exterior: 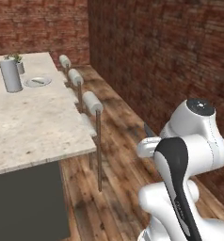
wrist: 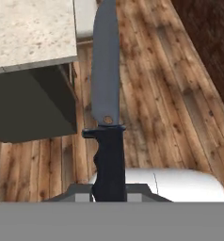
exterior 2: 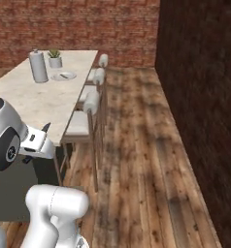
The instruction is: Retrieve the butter from the fridge and place it on a plate on the dining table. Then retrieve the butter knife by the fridge and place it near the plate.
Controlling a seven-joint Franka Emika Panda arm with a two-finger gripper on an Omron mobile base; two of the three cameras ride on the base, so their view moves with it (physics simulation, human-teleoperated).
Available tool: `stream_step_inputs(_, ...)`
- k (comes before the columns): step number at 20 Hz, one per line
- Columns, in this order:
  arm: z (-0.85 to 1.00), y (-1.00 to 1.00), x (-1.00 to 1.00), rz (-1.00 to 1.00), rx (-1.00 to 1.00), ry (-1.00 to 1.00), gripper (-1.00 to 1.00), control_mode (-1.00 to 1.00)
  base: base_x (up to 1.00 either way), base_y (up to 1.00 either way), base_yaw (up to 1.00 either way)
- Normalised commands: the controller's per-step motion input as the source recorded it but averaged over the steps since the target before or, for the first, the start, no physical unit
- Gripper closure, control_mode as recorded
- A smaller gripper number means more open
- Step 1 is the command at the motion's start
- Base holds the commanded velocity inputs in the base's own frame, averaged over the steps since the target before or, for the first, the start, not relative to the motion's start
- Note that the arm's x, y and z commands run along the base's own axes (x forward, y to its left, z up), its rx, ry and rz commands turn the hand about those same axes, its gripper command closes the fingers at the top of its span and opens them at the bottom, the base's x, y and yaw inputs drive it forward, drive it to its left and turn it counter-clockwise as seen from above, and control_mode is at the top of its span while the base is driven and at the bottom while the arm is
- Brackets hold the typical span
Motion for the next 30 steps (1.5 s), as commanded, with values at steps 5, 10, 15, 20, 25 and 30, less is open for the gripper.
stream_step_inputs(5,0.0,0.0,0.0,0.0,0.0,0.0,1.0,1.0,0.64,-1.0,0.0)
stream_step_inputs(10,0.0,0.0,0.0,0.0,0.0,0.0,1.0,1.0,0.93,-1.0,0.05)
stream_step_inputs(15,0.0,0.0,0.0,0.0,0.0,0.0,1.0,1.0,1.0,-0.89,0.19)
stream_step_inputs(20,0.0,0.0,0.0,0.0,0.0,0.0,1.0,1.0,1.0,-0.81,0.36)
stream_step_inputs(25,0.0,0.0,0.0,0.0,0.0,0.0,1.0,1.0,1.0,-0.52,0.38)
stream_step_inputs(30,0.0,0.0,0.0,0.0,0.0,0.0,1.0,1.0,0.96,-0.21,0.33)
